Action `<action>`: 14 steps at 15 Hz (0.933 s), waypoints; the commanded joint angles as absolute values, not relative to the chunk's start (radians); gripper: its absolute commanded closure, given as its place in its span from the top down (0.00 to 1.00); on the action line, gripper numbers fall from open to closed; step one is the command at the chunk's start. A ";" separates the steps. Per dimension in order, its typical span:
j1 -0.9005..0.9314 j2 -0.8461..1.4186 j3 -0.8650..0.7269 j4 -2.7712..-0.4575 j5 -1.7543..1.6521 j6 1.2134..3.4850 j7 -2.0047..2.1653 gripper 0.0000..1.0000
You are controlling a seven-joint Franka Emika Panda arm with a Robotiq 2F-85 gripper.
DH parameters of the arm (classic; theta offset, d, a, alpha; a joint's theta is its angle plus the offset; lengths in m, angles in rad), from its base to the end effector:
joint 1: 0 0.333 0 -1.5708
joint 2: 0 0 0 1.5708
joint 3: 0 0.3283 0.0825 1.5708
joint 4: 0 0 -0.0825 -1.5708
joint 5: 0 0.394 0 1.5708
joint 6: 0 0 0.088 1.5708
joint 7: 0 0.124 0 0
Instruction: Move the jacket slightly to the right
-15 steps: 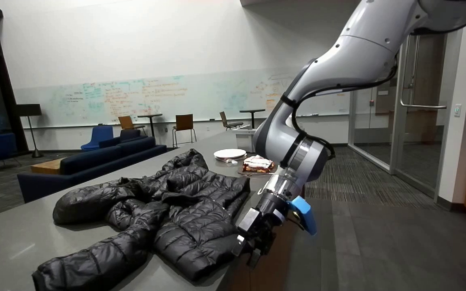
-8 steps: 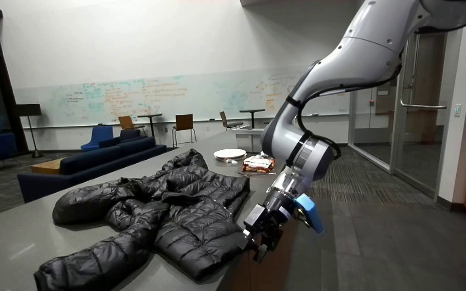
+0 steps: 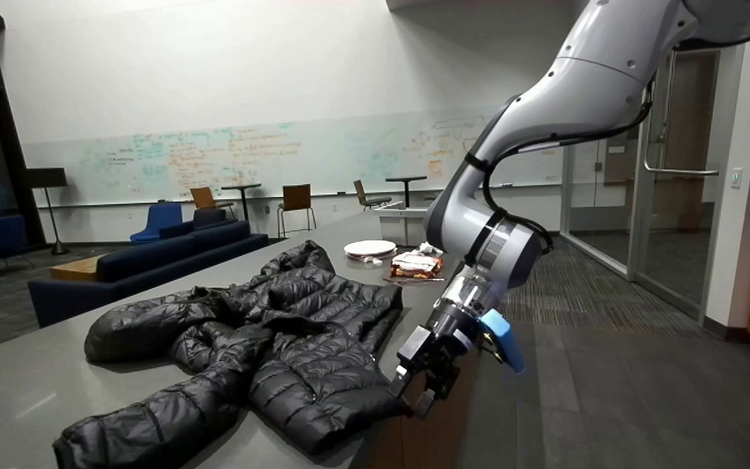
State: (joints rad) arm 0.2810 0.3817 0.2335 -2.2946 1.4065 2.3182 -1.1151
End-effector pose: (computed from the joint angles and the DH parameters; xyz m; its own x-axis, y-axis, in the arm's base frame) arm 0.4291 0.2851 0.1647 0.9363 0.3275 0.1269 0.2938 -0.5323 -0.7940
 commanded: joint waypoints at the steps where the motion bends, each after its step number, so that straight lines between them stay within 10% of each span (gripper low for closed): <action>1: 0.276 0.350 0.231 -2.329 1.433 2.325 -1.128 1.00; 14: 0.287 0.391 0.242 -2.276 1.428 2.308 -1.209 1.00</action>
State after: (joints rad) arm 0.2860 0.3854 0.2361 -2.2897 1.4065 2.3142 -1.1741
